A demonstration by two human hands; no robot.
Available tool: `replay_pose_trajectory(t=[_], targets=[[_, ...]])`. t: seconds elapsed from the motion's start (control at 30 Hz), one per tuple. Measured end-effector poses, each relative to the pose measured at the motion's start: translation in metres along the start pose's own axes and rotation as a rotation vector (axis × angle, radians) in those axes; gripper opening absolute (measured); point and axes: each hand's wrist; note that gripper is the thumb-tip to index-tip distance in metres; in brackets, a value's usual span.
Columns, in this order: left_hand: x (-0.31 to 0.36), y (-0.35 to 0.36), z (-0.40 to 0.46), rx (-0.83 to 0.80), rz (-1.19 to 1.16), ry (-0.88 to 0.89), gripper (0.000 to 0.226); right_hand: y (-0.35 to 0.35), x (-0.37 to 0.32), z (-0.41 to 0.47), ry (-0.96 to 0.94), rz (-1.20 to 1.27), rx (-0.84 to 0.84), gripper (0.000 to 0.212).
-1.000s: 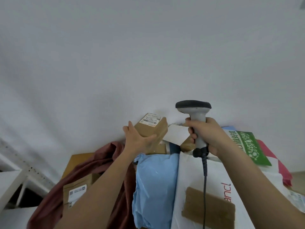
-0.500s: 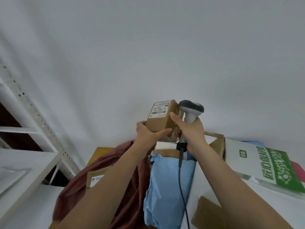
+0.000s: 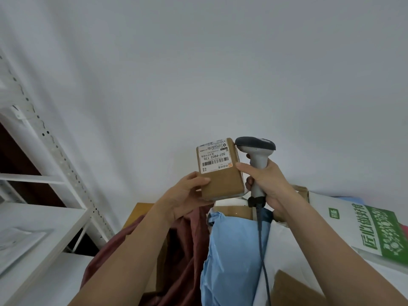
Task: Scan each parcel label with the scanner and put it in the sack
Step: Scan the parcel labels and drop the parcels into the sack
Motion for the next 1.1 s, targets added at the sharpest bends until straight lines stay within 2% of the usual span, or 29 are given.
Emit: replay_pose_trajectory(t=[0.07,0.13,0.2,0.3,0.43,0.67,0.83,1.0,1.1], targets=[[0.000,-0.008,0.004,0.092,0.008,0.031,0.020,0.000,-0.007,-0.001,0.023,-0.068,0.003,0.030],[0.002,-0.017,0.009,0.243,0.029,0.071,0.025,0.001,-0.017,-0.005,0.036,-0.108,-0.040,0.031],[0.003,-0.027,0.011,0.397,0.022,0.097,0.029,0.003,-0.029,-0.012,0.051,-0.124,-0.112,0.040],[0.003,-0.041,0.013,0.508,-0.067,0.088,0.026,0.008,-0.045,-0.024,0.053,-0.135,-0.229,0.048],[0.004,-0.051,0.014,0.532,-0.150,0.080,0.033,0.017,-0.058,-0.039,0.035,-0.164,-0.331,0.037],[0.004,-0.073,0.017,0.556,-0.161,0.066,0.041,0.027,-0.072,-0.051,0.051,-0.151,-0.333,0.032],[0.002,-0.085,0.018,0.569,-0.216,0.063,0.038,0.027,-0.076,-0.057,0.063,-0.128,-0.346,0.024],[-0.002,-0.097,0.017,0.593,-0.253,0.066,0.040,0.029,-0.079,-0.060,0.081,-0.089,-0.369,0.045],[-0.005,-0.104,0.017,0.614,-0.246,0.059,0.040,0.029,-0.078,-0.059,0.082,-0.072,-0.370,0.048]])
Point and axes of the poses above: each hand's wrist, its own z-axis towards the middle knuckle, its own y-axis out of the palm, x = y × z, and after that the axes turned 13 degrees about -y, right-handed
